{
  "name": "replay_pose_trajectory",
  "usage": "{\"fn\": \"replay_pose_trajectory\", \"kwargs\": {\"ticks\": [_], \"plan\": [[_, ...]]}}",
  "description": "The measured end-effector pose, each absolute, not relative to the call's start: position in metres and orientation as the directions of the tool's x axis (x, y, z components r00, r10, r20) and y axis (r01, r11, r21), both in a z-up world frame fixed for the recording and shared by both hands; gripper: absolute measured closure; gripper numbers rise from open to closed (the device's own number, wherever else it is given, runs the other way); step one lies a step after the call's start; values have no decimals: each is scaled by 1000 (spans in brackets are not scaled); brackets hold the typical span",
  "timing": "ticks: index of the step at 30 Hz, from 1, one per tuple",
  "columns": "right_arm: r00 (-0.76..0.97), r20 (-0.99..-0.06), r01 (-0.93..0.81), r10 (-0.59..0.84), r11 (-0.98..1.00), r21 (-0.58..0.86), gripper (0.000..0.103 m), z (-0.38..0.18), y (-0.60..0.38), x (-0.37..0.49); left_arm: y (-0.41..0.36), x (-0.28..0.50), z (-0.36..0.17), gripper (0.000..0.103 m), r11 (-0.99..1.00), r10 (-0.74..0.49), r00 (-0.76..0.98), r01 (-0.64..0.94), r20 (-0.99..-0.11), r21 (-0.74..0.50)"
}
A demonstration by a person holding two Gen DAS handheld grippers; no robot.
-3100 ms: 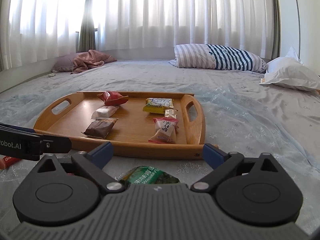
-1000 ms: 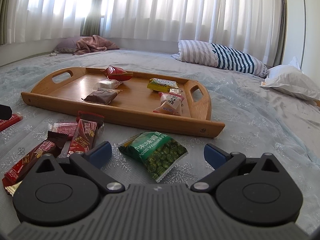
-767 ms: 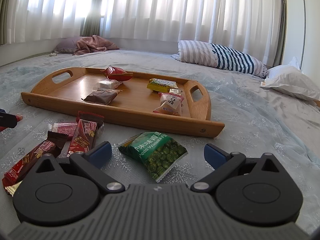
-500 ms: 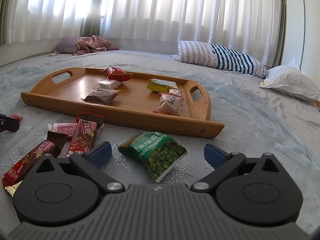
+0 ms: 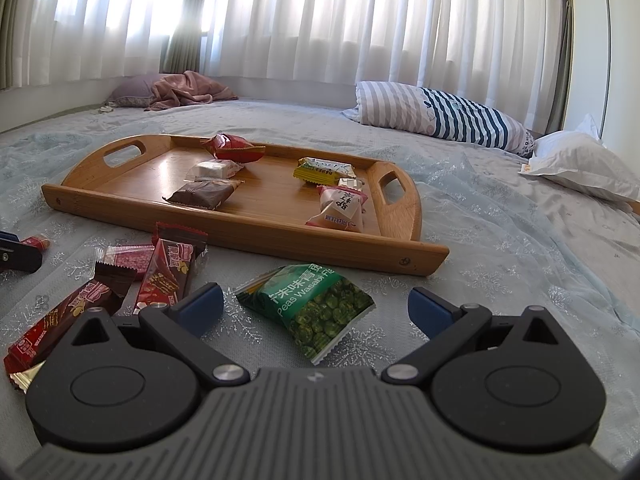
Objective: Organize snacks
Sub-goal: 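Close the left gripper on the Biscoff biscuit while the right gripper closes on the green pea bag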
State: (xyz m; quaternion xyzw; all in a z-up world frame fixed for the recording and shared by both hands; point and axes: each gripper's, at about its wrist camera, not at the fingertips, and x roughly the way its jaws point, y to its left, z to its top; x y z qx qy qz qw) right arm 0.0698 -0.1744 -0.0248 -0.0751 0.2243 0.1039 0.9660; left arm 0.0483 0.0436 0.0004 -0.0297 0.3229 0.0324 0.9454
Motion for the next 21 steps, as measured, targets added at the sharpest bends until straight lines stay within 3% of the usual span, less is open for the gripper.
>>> {"fn": "replay_pose_trajectory", "kwargs": {"ticks": [10, 21], "plan": [[863, -458, -263, 215, 964, -44, 11, -24, -182, 73, 41, 48, 1, 70, 995, 51, 791, -90, -610, -34], [874, -434, -253, 220, 967, -19, 50, -25, -186, 68, 42, 50, 10, 71, 992, 41, 793, -104, -608, -68]]}}
